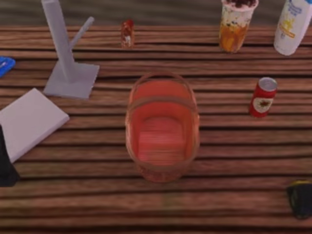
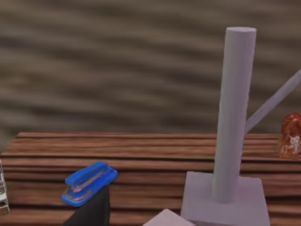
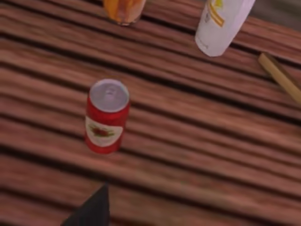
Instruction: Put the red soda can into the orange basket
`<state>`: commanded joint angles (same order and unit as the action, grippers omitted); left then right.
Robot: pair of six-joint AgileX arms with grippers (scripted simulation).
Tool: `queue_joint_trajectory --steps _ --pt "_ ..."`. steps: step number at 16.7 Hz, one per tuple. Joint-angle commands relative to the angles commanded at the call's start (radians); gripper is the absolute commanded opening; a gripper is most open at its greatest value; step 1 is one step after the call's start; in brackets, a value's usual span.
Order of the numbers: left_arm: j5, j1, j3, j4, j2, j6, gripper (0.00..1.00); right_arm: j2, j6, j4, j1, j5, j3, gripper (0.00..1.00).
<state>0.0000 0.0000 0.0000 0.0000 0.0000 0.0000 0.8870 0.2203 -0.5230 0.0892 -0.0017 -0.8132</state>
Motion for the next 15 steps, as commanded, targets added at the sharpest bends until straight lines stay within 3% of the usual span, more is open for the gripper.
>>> queue_joint_trajectory --steps 9,15 --pt "0.000 0.000 0.000 0.000 0.000 0.000 1.00 0.998 0.206 -0.507 0.083 -0.002 -0.895 1.00" --pt "0.000 0.000 0.000 0.000 0.000 0.000 1.00 1.428 0.296 -0.739 0.116 0.005 -1.256 1.00"
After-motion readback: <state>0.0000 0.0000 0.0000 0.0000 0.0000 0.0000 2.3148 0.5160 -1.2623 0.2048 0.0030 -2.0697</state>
